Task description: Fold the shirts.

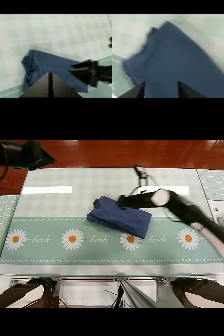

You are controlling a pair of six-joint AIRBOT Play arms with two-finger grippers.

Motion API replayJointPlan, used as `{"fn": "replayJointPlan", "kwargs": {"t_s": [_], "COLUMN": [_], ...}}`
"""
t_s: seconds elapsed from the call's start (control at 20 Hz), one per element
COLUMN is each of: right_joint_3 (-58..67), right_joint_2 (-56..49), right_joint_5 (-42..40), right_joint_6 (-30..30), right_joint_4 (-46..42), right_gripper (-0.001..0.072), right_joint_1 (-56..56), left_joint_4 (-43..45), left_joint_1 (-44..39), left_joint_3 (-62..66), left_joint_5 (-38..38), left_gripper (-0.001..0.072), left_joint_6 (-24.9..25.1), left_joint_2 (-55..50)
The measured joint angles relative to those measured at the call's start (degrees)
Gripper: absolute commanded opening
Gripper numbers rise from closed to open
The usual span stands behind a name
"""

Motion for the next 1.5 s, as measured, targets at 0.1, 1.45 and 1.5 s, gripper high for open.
{"fn": "replayJointPlan", "kwargs": {"t_s": [0.1, 1.45, 1.5], "right_joint_3": [-0.44, -35.82, -35.76], "right_joint_2": [3.98, 14.64, 17.18], "right_joint_5": [11.47, -0.96, 1.42], "right_joint_6": [-0.37, -25.00, -24.74], "right_joint_4": [-11.80, 50.80, 49.11], "right_gripper": [0.0484, 0.0020, 0.0020], "right_joint_1": [-7.37, -23.43, -25.83], "left_joint_4": [1.64, 3.72, 3.72], "left_joint_1": [-0.11, -0.17, -0.17], "left_joint_3": [-0.09, -0.15, -0.15], "left_joint_5": [-0.07, -1.97, -1.95], "left_gripper": [0.0031, 0.0070, 0.0071], "left_joint_6": [0.00, -0.04, -0.04], "left_joint_2": [-0.26, -0.66, -0.79]}}
